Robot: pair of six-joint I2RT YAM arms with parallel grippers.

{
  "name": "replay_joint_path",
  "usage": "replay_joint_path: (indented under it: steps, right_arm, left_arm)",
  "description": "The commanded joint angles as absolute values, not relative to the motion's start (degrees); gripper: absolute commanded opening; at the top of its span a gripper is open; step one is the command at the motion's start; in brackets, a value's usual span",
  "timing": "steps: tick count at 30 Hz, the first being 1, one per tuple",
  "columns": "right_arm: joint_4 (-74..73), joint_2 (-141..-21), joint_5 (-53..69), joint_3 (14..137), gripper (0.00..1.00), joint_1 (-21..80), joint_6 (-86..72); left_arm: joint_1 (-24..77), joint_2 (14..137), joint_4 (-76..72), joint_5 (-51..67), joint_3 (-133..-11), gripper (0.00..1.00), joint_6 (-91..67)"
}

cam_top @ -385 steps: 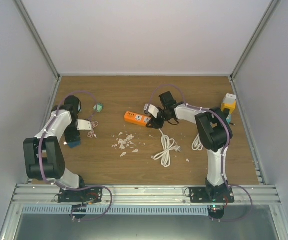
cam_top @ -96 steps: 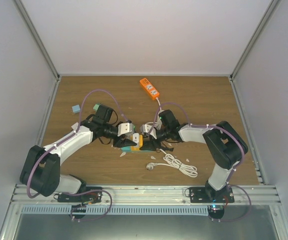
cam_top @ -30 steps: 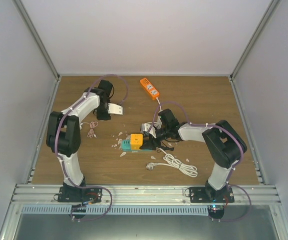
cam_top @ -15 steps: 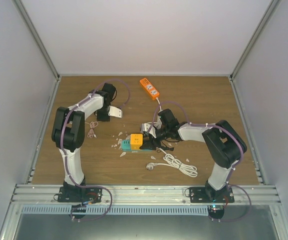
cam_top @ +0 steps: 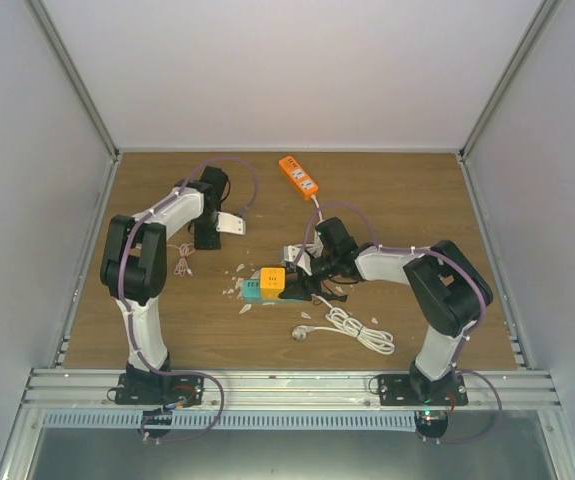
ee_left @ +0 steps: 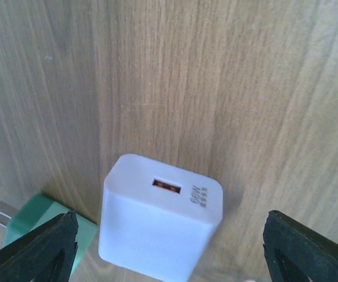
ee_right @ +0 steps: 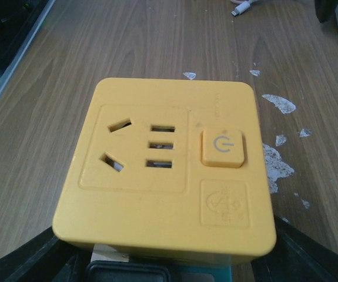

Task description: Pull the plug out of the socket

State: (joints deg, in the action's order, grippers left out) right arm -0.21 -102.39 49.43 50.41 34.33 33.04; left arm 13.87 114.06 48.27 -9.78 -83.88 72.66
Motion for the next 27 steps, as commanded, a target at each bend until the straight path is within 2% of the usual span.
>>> replay_joint_path:
  steps: [1, 5, 8, 16, 23, 27]
  right_arm:
    - [-1.3, -102.1, 46.3, 51.9, 0.73, 33.8, 32.3]
    - [-1.6, -101.0, 46.3, 52.0, 0.77, 33.8, 33.0]
    - [-2.6, -100.2, 46.5, 52.4, 0.85, 33.7, 33.9]
    - [-5.0, -98.5, 46.1, 52.9, 0.95, 33.6, 36.1]
    - [-9.8, -96.1, 46.7, 51.9, 0.89, 31.9, 40.0]
    - [-11.9, -94.0, 46.3, 50.2, 0.8, 31.5, 41.7]
  left_arm:
    - [12.3, 108.6, 46.5, -3.7, -81.7, 0.88, 70.2]
    - [11.7, 104.1, 45.1, 3.1, -79.1, 0.92, 66.6]
    - [11.7, 100.2, 44.0, 8.8, -76.4, 0.99, 64.2]
    - [12.1, 90.9, 44.3, 28.4, -72.4, 0.99, 56.8]
    - [14.4, 81.1, 42.2, 43.3, -63.8, 0.99, 58.1]
    - [16.2, 78.0, 38.7, 49.2, -58.3, 0.99, 57.3]
